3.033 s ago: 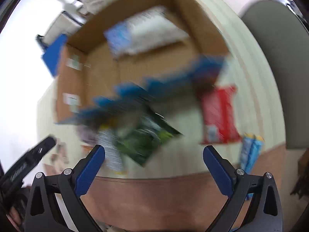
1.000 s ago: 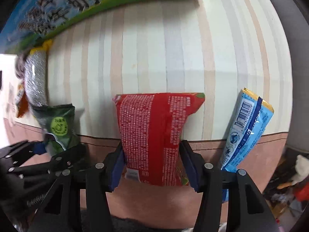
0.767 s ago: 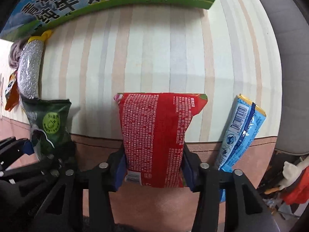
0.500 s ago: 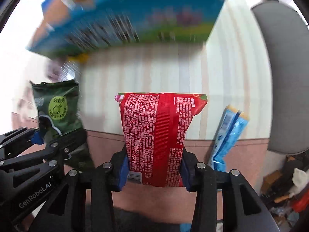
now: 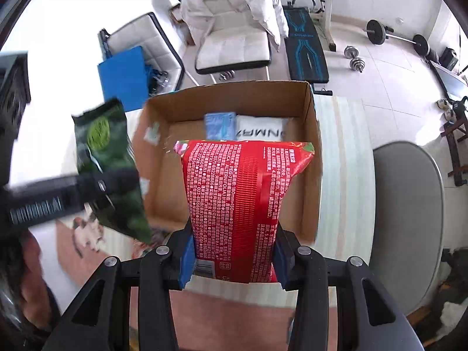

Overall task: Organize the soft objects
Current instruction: 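Lower the green bag and red pack into the box and release both, then grasp the orange seed bag with the left tool while the right grasps the silver scrubber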

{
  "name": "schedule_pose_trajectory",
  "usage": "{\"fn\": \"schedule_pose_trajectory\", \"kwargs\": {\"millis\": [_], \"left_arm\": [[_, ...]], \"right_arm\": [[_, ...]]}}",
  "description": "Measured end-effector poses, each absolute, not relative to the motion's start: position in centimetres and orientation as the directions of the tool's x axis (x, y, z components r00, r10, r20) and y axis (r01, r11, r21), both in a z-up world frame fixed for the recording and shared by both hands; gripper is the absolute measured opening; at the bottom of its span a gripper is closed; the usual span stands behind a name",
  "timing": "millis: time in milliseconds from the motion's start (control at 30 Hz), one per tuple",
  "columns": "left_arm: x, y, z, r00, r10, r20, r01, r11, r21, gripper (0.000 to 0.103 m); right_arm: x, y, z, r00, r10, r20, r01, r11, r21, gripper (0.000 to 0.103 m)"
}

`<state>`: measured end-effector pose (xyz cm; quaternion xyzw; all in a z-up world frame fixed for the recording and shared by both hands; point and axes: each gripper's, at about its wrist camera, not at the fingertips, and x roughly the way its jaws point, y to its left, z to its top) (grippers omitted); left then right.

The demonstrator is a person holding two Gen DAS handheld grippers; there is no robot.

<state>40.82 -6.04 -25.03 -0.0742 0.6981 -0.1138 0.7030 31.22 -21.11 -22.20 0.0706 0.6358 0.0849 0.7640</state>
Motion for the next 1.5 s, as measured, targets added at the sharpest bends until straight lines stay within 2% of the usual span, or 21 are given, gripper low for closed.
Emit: {"fn": "schedule_pose_trajectory", "kwargs": {"millis": [200, 367, 667, 700, 733, 767, 833, 867, 900, 933, 967, 1033, 1133, 1300, 1500], "left_arm": [[46.9, -5.5, -32.9, -0.140, -0.163, -0.977, 0.010, 0.986, -0.166, 0.036], [49.6, -5.7, -37.4, -0.201, -0.073, -0.977, 0.037, 0.996, -0.082, 0.036], [51.1, -4.8, -42.2, -0.295, -0.106, -0.950, -0.020, 0.994, -0.105, 0.039], [51.0, -4.6, -42.0, -0.290, -0.099, -0.952, -0.020, 0.995, -0.097, 0.040], [51.0, -4.4, -41.6, -0.283, -0.095, -0.954, -0.018, 0.995, -0.094, 0.046], [50.9, -4.2, -41.0, -0.272, -0.096, -0.958, -0.015, 0.995, -0.095, 0.057], [50.8, -4.0, -39.3, -0.241, -0.102, -0.965, -0.004, 0.995, -0.104, 0.071], [50.7, -3.8, -38.3, -0.220, -0.101, -0.970, 0.006, 0.994, -0.105, 0.085], [50.6, -3.7, -37.4, -0.202, -0.105, -0.974, 0.012, 0.994, -0.109, 0.090], [50.4, -3.6, -36.5, -0.181, -0.109, -0.977, 0.017, 0.993, -0.114, 0.094], [50.0, -3.4, -35.3, -0.160, -0.119, -0.980, 0.022, 0.992, -0.124, 0.095], [49.2, -3.1, -33.5, -0.121, -0.139, -0.983, 0.018, 0.990, -0.143, 0.100], [47.3, -2.8, -30.6, -0.045, -0.165, -0.985, 0.032, 0.986, -0.166, 0.101], [42.6, -2.2, -26.8, 0.069, -0.157, -0.985, 0.057, 0.987, -0.153, 0.101], [37.4, -1.2, -24.3, 0.151, -0.138, -0.979, 0.043, 0.990, -0.133, 0.101]], "right_arm": [[36.0, -19.9, -32.5, 0.015, 0.151, -0.988, -0.025, 0.988, 0.151, 0.046], [37.0, -20.4, -37.7, -0.060, 0.139, -0.988, -0.012, 0.990, 0.140, 0.046], [36.4, -19.7, -41.0, -0.148, 0.113, -0.983, -0.042, 0.992, 0.120, 0.047], [36.3, -19.8, -41.5, -0.173, 0.123, -0.977, -0.031, 0.991, 0.130, 0.047], [36.4, -19.8, -42.0, -0.185, 0.127, -0.974, -0.018, 0.991, 0.133, 0.048], [36.4, -20.0, -41.9, -0.184, 0.132, -0.974, -0.007, 0.991, 0.136, 0.055], [36.4, -20.1, -41.1, -0.166, 0.162, -0.973, 0.002, 0.986, 0.164, 0.065], [36.3, -20.1, -40.5, -0.158, 0.171, -0.973, 0.005, 0.985, 0.172, 0.071], [36.3, -20.1, -39.9, -0.148, 0.177, -0.973, 0.006, 0.984, 0.178, 0.075], [36.3, -20.1, -39.1, -0.129, 0.173, -0.976, 0.006, 0.985, 0.174, 0.088], [36.3, -20.1, -38.4, -0.112, 0.167, -0.979, 0.006, 0.986, 0.168, 0.097], [36.1, -19.9, -37.1, -0.088, 0.150, -0.985, -0.004, 0.989, 0.151, 0.097], [36.5, -20.1, -35.9, -0.042, 0.121, -0.992, -0.006, 0.993, 0.121, 0.103], [35.2, -19.4, -32.7, 0.050, 0.089, -0.995, -0.035, 0.996, 0.087, 0.103], [34.0, -19.2, -29.5, 0.102, 0.150, -0.984, -0.009, 0.989, 0.149, 0.103]]}}
